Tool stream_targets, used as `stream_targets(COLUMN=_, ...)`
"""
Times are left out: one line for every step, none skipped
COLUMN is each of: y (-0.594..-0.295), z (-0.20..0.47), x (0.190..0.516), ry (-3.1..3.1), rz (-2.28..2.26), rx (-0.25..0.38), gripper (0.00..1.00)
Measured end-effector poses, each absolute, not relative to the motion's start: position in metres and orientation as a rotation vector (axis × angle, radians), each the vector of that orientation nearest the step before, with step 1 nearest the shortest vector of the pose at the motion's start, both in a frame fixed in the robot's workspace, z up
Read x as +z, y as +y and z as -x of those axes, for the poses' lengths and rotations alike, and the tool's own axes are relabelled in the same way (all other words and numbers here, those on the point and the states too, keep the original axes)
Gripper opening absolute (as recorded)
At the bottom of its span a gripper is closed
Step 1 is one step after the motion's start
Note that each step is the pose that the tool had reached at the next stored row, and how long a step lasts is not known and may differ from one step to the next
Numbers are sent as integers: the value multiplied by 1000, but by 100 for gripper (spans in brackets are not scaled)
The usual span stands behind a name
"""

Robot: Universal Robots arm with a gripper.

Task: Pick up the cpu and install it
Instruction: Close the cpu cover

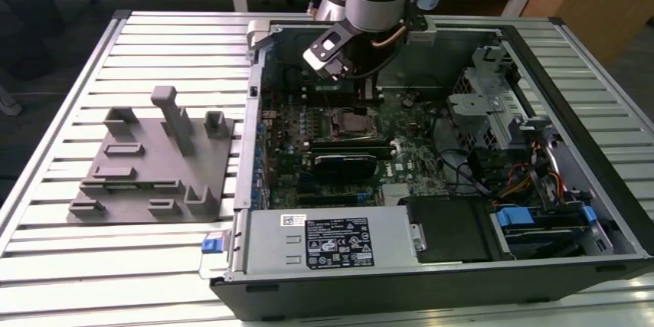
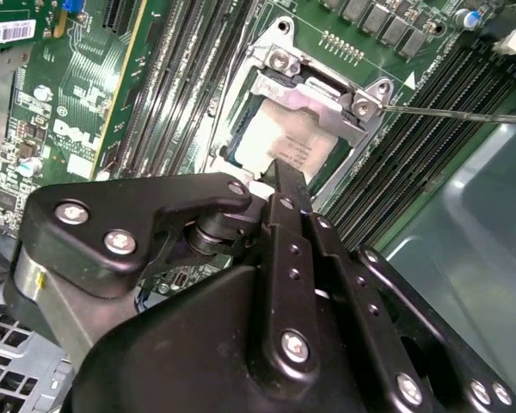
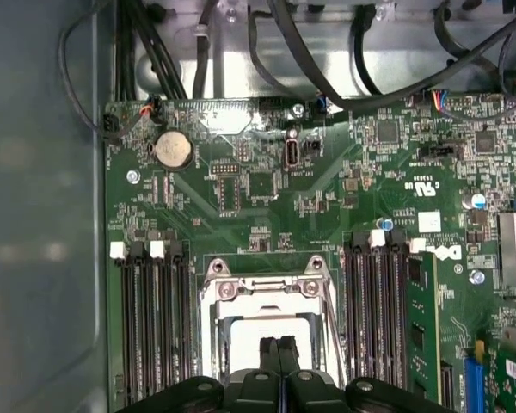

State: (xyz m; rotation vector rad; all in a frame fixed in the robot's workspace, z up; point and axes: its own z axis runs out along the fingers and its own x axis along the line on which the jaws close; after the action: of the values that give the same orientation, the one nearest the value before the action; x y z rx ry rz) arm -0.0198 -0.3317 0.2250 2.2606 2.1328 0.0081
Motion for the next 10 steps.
stream_targets(y=-332, z=20, x=225, ry=2133, rz=-2261, rx=8, gripper=11)
stream_targets(y=-332, z=20, x=225, ry=2133, rz=-2261, rx=8, gripper=11)
stream_targets(y=-332, z=20, x=225, ry=2133, rz=-2261, rx=8, gripper=11)
stream_targets(y=-332, z=20, x=225, ry=2135, rz=-2259, rx=8, gripper=11)
stream_targets(y=-332, z=20, x=225, ry=2150, rz=-2245, rx=9, gripper=11)
stream_targets(y=-332, z=20, x=225, ry=2170, rz=-2226, rx=9, gripper=11)
stream_targets(y=-332, z=20, x=225, ry=2191, rz=-2205, rx=9, gripper=11)
stream_targets(y=-332, z=20, x=225, ry=2210, rz=-2185, rx=10, gripper=11)
stream_targets(y=-332, z=20, x=225, ry=2230, rz=-2165, rx=10, gripper=11)
stream_targets(y=-332, z=20, x=224, ry=2250, rz=-2144, rx=11, gripper=11)
